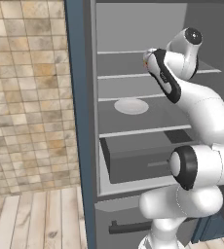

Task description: Take the fish out of the fridge, briefly rinse it in the sink, and place it on the tray next to the sink.

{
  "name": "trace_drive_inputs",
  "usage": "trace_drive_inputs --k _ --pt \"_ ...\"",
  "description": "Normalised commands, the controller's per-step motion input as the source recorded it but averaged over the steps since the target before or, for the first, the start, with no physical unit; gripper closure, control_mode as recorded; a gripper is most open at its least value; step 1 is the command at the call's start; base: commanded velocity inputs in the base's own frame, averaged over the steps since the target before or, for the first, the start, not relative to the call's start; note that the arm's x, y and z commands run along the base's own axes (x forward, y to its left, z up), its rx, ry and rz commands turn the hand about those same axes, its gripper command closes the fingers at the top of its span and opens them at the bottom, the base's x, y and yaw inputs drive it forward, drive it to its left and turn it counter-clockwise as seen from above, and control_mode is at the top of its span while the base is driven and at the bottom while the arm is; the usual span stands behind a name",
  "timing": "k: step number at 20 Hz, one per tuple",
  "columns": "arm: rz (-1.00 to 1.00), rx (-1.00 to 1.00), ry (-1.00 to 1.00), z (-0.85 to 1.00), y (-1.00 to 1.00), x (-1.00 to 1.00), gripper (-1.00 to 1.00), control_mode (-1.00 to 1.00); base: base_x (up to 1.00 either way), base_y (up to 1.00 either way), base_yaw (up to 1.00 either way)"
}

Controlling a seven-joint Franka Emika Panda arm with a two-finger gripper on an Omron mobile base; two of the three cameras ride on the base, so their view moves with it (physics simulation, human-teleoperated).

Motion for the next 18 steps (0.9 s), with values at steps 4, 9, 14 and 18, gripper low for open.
trace_drive_inputs --k 4,9,14,18 --pt "0.00 -0.01 0.05 -0.13 0.01 0.45 -1.00 -1.00 0.00 0.00 0.00" --pt "0.00 -0.02 0.05 -0.21 0.04 0.40 -1.00 -1.00 0.00 0.00 0.00" --pt "0.00 -0.01 0.03 -0.16 0.02 0.38 -1.00 -1.00 0.00 0.00 0.00" --pt "0.00 0.00 0.05 -0.05 0.00 0.47 -1.00 -1.00 0.00 0.00 0.00"
